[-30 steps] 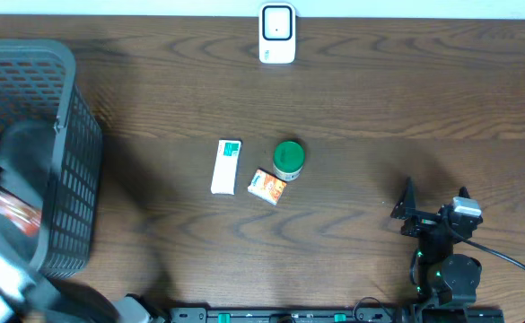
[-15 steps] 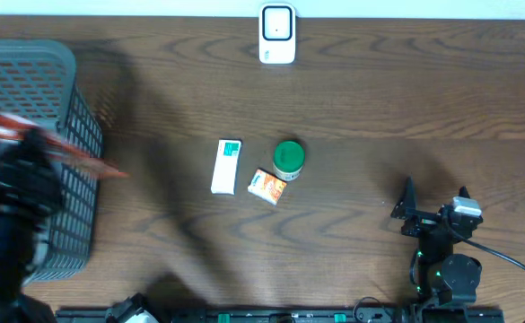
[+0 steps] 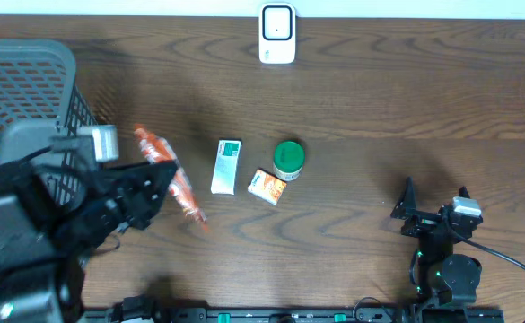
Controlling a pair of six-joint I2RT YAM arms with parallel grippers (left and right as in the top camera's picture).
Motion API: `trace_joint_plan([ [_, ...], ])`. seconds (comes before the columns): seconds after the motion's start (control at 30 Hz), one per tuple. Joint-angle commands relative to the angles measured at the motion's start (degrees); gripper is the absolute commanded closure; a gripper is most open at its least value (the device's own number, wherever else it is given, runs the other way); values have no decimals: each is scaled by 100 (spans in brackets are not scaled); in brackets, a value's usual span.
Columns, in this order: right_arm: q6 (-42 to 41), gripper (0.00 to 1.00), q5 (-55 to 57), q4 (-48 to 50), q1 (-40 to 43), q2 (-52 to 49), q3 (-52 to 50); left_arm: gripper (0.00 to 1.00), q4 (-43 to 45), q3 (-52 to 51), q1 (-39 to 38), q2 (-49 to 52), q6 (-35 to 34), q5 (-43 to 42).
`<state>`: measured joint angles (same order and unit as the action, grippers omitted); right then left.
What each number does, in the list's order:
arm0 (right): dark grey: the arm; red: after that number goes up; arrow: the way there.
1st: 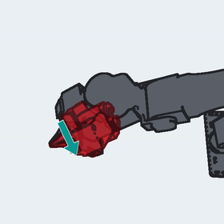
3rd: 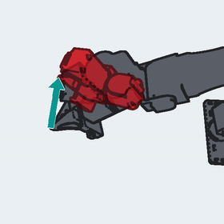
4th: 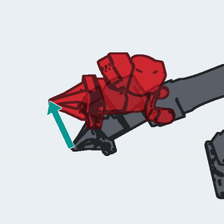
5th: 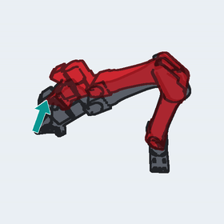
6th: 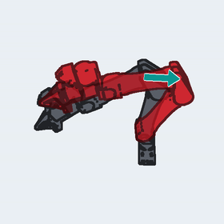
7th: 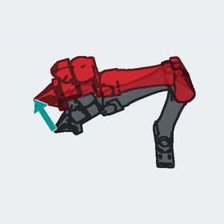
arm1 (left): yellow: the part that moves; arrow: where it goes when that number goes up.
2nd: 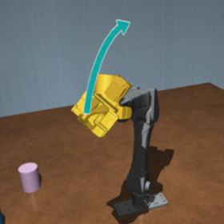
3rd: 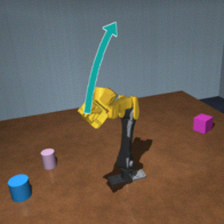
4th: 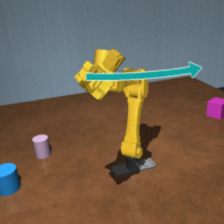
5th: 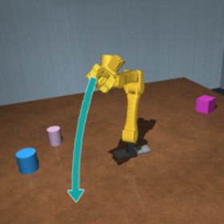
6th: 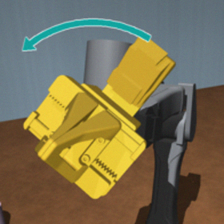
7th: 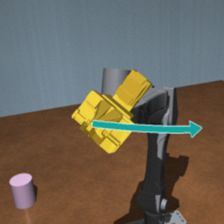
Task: Scan the item barcode
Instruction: 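Carry the red snack bar out and drop it on the table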
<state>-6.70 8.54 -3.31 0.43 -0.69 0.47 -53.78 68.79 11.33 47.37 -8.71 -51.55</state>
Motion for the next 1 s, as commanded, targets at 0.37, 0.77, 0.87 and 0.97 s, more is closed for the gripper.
trace_joint_plan([
  [0.37,79,1,-24,-15,24,31,-15,72,3056,-1937,-2275,1272,688,-1421],
  [0.77,79,1,-22,-15,24,31,-15,78,4190,-1943,-2924,3239,3405,-2306],
  [0.87,79,1,-22,-15,24,31,-15,78,4795,-1943,-2927,3930,3405,-2671],
  [0.97,79,1,-22,-13,24,31,-15,78,5539,-1943,-2924,4553,3399,-3303],
])
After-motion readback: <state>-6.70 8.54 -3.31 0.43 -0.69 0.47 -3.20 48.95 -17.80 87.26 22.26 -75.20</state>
